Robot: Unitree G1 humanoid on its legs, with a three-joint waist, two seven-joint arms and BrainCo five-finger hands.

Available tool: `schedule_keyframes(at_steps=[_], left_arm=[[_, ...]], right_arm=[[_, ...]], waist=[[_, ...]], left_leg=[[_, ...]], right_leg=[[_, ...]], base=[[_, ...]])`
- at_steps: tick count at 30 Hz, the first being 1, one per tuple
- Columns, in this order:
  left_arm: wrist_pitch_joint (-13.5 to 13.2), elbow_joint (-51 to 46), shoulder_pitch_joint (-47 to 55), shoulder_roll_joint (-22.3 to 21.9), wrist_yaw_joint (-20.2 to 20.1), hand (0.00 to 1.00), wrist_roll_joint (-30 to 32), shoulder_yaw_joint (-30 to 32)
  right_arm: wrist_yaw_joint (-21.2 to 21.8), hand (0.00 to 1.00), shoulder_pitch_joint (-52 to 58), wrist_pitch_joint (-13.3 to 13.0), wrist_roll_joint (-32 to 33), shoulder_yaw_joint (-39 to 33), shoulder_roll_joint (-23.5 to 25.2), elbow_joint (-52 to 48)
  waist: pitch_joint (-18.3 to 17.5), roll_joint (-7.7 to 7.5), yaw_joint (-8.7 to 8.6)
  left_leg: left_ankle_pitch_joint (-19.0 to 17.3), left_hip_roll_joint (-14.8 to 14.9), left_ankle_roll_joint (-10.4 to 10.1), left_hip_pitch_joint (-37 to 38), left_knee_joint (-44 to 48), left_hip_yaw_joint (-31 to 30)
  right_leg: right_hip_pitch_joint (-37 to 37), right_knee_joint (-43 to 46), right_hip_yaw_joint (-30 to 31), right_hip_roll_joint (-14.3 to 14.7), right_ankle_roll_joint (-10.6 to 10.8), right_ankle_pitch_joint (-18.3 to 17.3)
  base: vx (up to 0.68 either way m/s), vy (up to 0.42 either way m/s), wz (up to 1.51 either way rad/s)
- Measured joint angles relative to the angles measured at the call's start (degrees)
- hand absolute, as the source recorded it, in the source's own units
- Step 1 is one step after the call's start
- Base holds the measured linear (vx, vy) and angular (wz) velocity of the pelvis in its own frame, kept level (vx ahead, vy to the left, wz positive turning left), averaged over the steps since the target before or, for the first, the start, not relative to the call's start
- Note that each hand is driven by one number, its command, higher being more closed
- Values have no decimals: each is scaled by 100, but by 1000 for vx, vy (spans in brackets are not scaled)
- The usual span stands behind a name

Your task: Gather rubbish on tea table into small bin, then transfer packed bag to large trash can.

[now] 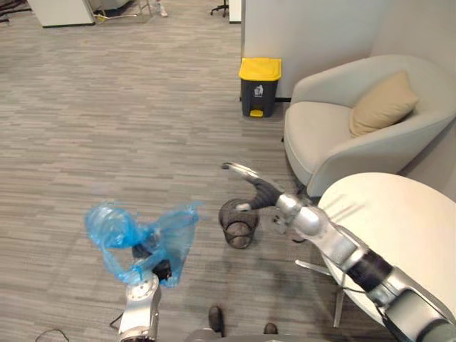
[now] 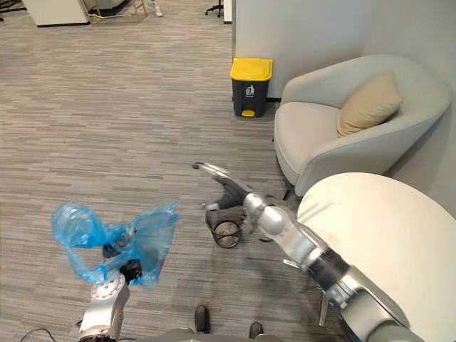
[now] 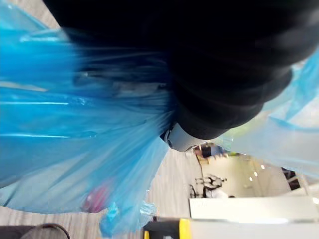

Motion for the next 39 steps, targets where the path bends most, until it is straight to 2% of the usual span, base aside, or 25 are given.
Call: schedule_keyframes(at_steps=[2, 5, 8, 12, 13, 14, 15, 16, 17, 21, 22, 24, 26, 27, 28, 29, 30, 31, 32, 34, 35, 36, 37, 38, 39], left_arm=[[-19, 358, 47, 47, -19, 100, -2, 11], [-19, 1045, 144, 43, -241, 100, -4, 6], [-20, 1527, 354, 67, -621, 100, -4, 12], [-20, 1723, 511, 180, -867, 100, -1, 14], [-20, 1758, 527, 207, -897, 100, -1, 14], [-22, 1857, 540, 206, -922, 100, -1, 6], [-22, 1924, 553, 208, -947, 100, -1, 4], [-21, 2067, 568, 231, -1009, 100, -2, 1], [-21, 2225, 608, 304, -1017, 100, -2, 1], [-21, 2347, 893, 570, -1024, 100, -1, 5], [-22, 2357, 947, 611, -1024, 100, 0, 26], [-29, 2357, 997, 540, -1032, 100, 0, 159], [-33, 2322, 948, 505, -1058, 100, 0, 226], [-34, 2187, 885, 511, -1088, 100, -1, 270], [-35, 2144, 831, 537, -1097, 100, 0, 277], [-38, 2125, 732, 578, -1095, 100, 3, 285], [-42, 2123, 599, 595, -1095, 100, 5, 311], [-45, 2123, 504, 588, -1096, 100, 6, 322], [-46, 2120, 473, 580, -1096, 100, 6, 321], [-48, 2120, 367, 572, -1097, 100, 5, 294], [-49, 2116, 292, 574, -1095, 100, 4, 297], [-49, 2103, 265, 574, -1092, 100, 4, 303], [-48, 2080, 248, 567, -1091, 100, 3, 300], [-49, 2021, 290, 546, -1086, 100, 5, 306], [-50, 1975, 342, 534, -1085, 100, 5, 307]], right_arm=[[41, 0, 470, 1, 56, -75, 31, 320], [312, 0, 1087, 113, 274, -657, 491, 1590], [467, 0, 1584, 348, 310, -1686, 1004, 2842], [423, 0, 1895, 483, 234, -2099, 1218, 3336], [407, 0, 2040, 483, 212, -2179, 1254, 3339], [351, 0, 2122, 476, 212, -2317, 1292, 3423], [328, 0, 2131, 473, 212, -2346, 1295, 3535], [306, 0, 2078, 475, 208, -2446, 1329, 3762], [251, 0, 1944, 492, 194, -2453, 1392, 4007], [214, 0, 1653, 483, -12, -2440, 1424, 4114], [192, 0, 1553, 481, -17, -2440, 1417, 4254], [115, 0, 1456, 496, -19, -2460, 1406, 4485], [79, 0, 1521, 547, -18, -2583, 1416, 4562], [44, 0, 1697, 600, -16, -2734, 1487, 4561], [15, 0, 1766, 632, -16, -2771, 1541, 4562], [-2, 0, 1843, 651, -16, -2837, 1637, 4561], [-2, 0, 1883, 656, -16, -2922, 1720, 4561], [-4, 0, 1922, 652, -16, -2937, 1744, 4556], [-4, 0, 1916, 650, -18, -2953, 1747, 4548], [-3, 0, 1944, 647, -18, -3081, 1765, 4535], [-1, 0, 2020, 657, -18, -3202, 1798, 4504], [-3, 0, 2055, 660, -18, -3220, 1804, 4497], [0, 0, 2103, 678, -20, -3275, 1814, 4486], [0, 0, 2122, 703, -20, -3321, 1819, 4464], [1, 0, 2152, 711, -19, -3321, 1819, 4421]], waist=[[4, 0, 1], [22, 29, -29], [119, 104, -45], [232, 119, -49], [246, 102, -74], [241, 64, -189], [251, 49, -223], [254, 74, -270], [317, -25, -226], [393, -201, -112], [398, -214, -12], [406, -100, 1], [402, 90, -47], [413, 96, -76], [431, 99, -120], [473, 157, -175], [488, 46, -252], [581, 80, -288], [603, 56, -320], [679, 47, -373], [695, -6, -379], [708, -46, -386], [702, -100, -416], [685, -96, -533], [649, -97, -591]], left_leg=[[-2, -24, 0, -16, 0, -36], [-5, -76, 0, -50, 1, -207], [-19, -190, 19, -284, 6, -625], [-63, -307, 71, -519, 8, -697], [-187, -322, 243, -616, 15, -332], [-283, -258, 382, -610, 52, 380], [-291, -191, 393, -601, 53, 828], [-142, -69, 334, -583, 164, 1389], [-147, -152, 398, -507, 270, 1364], [-709, -170, 396, -381, 783, 1451], [-974, -123, 411, -392, 1069, 1498], [-1469, 5, 367, -511, 1602, 1375], [-1791, 93, 415, -568, 1936, 1054], [-1947, -4, 540, -503, 2010, 721], [-1991, -15, 559, -471, 2021, 610], [-2012, -52, 572, -437, 2010, 349], [-2034, -88, 586, -331, 1960, 100], [-2099, -110, 598, -156, 1899, -51], [-2136, -109, 602, -64, 1871, -114], [-2251, -114, 500, 286, 1785, -359], [-2289, -168, 412, 483, 1734, -449], [-2317, -214, 367, 588, 1666, -496], [-2401, -288, 232, 817, 1573, -582], [-2534, -280, 49, 1023, 1545, -653], [-2592, -258, -46, 1130, 1564, -681]], right_leg=[[18, -18, -33, -12, 7, 11], [25, 1, -207, -51, 32, -73], [-17, 109, -663, -126, 88, -229], [-91, 333, -1276, -267, 174, -490], [-76, 395, -1568, -359, 240, -541], [-51, 452, -1873, -488, 265, -565], [-34, 512, -1993, -539, 298, -613], [37, 607, -2120, -618, 377, -706], [139, 678, -2048, -695, 399, -725], [305, 818, -1600, -862, 413, -707], [364, 834, -1527, -887, 490, -656], [349, 1225, -1540, -914, 585, -603], [71, 2279, -1528, -1053, 610, -585], [-394, 3539, -1299, -1257, 418, -391], [-652, 3981, -1036, -1235, 380, -474], [-868, 4258, -697, -1052, 417, -812], [-1091, 4282, -471, -844, 433, -1144], [-1365, 4084, -430, -688, 410, -1343], [-1495, 3907, -425, -622, 397, -1366], [-1863, 2877, -424, -374, 437, -1257], [-1986, 2098, -412, -298, 425, -918], [-2021, 1761, -386, -295, 419, -737], [-2166, 1454, -241, -290, 334, -438], [-2272, 1581, -233, -281, 77, -297], [-2295, 1701, -283, -274, -70, -256]], base=[[48, 14, 11], [46, 18, 29], [76, 26, 63], [81, 32, 88], [140, 71, 118], [172, 93, 124], [265, 126, 117], [242, 110, 77], [226, 98, 52], [185, 77, -6], [163, 34, -27], [165, 67, -1], [196, 139, 59], [206, 143, 76], [218, 112, 101], [236, 58, 112], [304, 50, 120], [267, 31, 91], [286, 19, 66], [388, -17, 69], [400, -48, 69], [449, -87, 75], [496, -140, 84], [545, -169, 92], [630, -214, 102]])
